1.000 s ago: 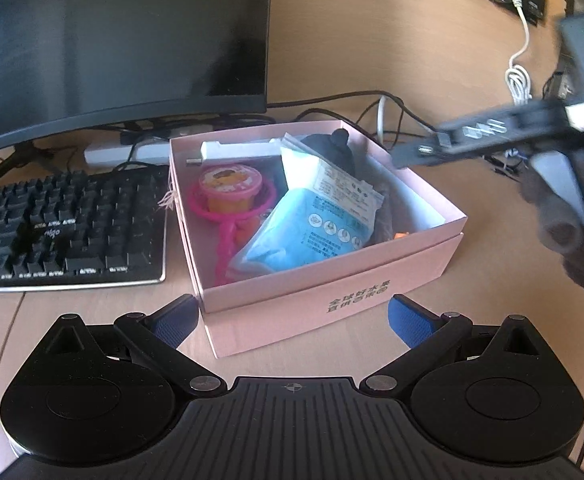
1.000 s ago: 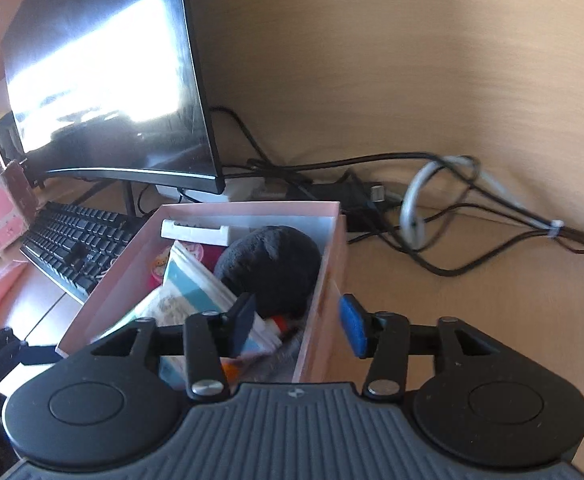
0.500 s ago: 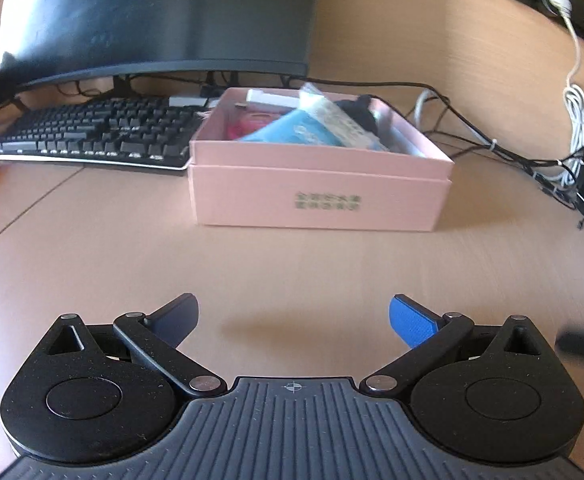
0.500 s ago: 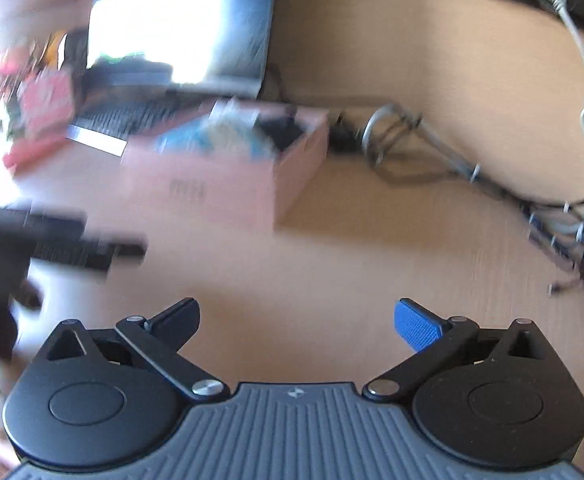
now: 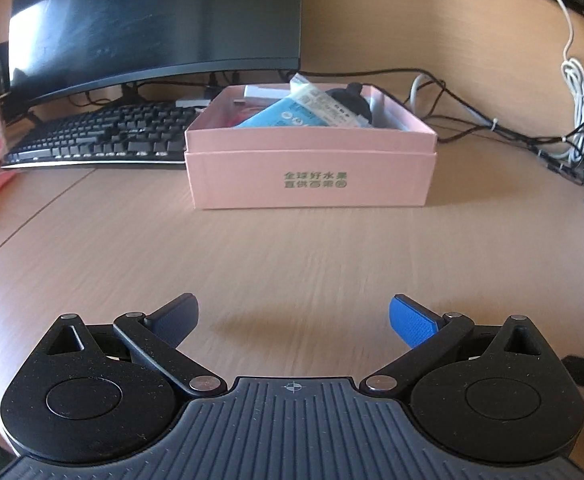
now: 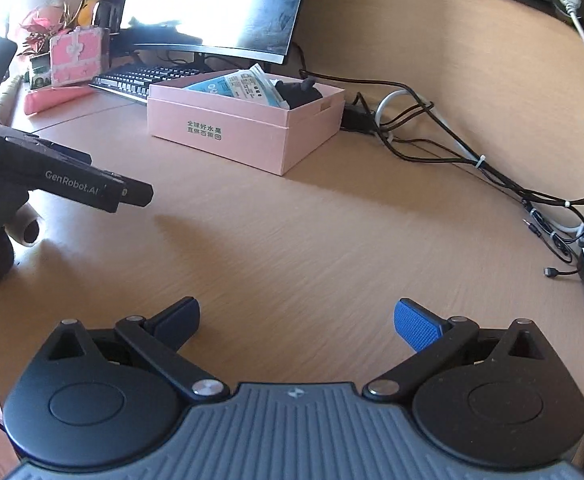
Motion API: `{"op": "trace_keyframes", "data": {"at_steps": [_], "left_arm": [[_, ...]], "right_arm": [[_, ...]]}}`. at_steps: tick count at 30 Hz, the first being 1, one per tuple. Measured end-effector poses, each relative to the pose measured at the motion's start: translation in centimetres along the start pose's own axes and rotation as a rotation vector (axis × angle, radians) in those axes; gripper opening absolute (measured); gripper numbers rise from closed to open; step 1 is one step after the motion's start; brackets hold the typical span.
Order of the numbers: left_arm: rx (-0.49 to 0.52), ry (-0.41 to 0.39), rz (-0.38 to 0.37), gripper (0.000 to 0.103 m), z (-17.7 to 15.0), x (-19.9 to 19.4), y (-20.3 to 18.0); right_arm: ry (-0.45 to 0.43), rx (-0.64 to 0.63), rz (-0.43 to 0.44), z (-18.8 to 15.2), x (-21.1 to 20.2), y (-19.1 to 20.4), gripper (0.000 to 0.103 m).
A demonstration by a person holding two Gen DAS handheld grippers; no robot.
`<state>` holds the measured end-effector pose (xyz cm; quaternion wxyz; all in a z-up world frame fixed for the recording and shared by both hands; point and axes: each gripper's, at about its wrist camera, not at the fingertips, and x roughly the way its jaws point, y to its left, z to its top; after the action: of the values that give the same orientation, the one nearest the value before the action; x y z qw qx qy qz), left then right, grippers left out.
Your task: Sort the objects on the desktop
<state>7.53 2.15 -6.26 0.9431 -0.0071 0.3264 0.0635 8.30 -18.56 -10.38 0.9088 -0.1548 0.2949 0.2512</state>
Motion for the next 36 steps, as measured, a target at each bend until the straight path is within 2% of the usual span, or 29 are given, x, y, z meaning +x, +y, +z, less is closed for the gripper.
{"op": "trace_keyframes", "data": {"at_steps": [3, 7, 36], "left_arm": [[0.011, 0.013, 0.012, 0.103, 0.0, 0.2, -0.1], [0.009, 0.013, 0.008, 0.103, 0.0, 0.2, 0.0], [-0.004, 0.022, -0.013, 0.103, 0.0, 0.4, 0.1]], "right_arm": [[-0.004, 0.012, 0.048, 0.0, 0.5, -0.4, 0.103], [0.026, 0.088, 0.128, 0.0, 1.3, -1.8, 0.103], [0.029, 0.082, 0.122, 0.1, 1.6, -1.8, 0.103]]}}
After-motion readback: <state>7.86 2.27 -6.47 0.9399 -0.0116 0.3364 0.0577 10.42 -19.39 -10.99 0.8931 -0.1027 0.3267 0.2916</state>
